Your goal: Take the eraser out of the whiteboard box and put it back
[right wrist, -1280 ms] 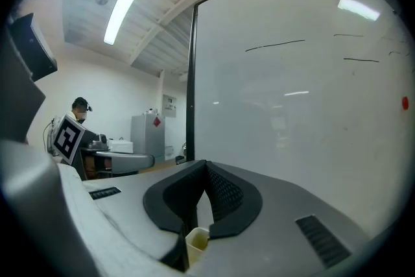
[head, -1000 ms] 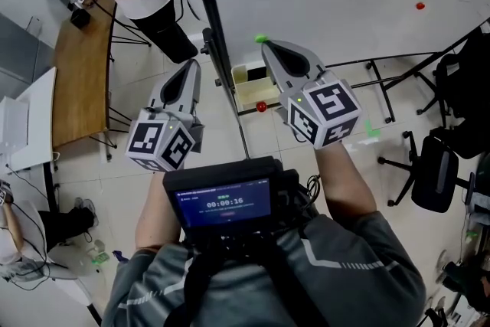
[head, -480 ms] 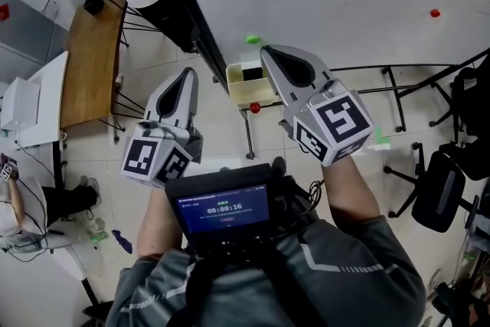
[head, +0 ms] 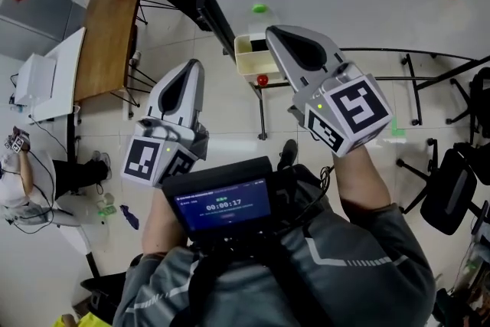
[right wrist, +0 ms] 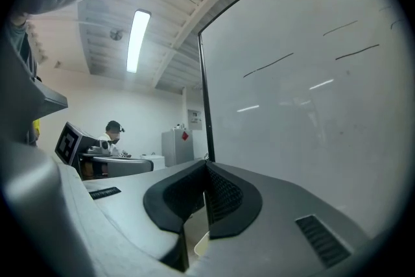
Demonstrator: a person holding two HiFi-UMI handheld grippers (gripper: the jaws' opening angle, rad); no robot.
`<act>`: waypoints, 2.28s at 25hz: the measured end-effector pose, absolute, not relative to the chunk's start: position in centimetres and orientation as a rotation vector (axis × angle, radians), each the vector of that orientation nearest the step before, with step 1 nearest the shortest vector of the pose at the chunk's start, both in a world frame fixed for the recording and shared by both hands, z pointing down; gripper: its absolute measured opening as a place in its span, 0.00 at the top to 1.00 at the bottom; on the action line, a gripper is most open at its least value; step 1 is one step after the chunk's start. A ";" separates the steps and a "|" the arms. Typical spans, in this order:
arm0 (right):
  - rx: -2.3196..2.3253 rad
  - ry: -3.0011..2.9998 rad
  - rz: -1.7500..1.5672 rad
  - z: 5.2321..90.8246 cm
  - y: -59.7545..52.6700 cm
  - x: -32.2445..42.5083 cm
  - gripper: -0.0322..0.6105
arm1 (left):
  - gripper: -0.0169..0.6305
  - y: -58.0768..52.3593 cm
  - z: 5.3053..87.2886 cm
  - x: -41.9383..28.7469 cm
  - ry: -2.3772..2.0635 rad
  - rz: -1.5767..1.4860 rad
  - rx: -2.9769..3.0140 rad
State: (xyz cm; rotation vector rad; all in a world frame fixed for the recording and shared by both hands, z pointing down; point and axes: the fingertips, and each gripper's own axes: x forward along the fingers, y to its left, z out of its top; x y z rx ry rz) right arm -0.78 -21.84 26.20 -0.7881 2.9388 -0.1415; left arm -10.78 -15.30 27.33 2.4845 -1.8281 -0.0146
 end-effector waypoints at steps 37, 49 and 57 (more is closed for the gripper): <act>-1.063 2.903 -0.029 23.9 7.6 28.2 0.91 | 0.92 11.1 24.2 14.1 -1.711 -0.151 2.608; -1.060 2.931 -0.046 24.1 7.1 29.2 0.91 | 0.92 11.3 24.3 14.3 -1.764 -0.134 2.559; -1.045 2.927 -0.070 24.0 6.8 29.6 0.91 | 0.92 11.5 23.7 14.3 -1.781 -0.125 2.561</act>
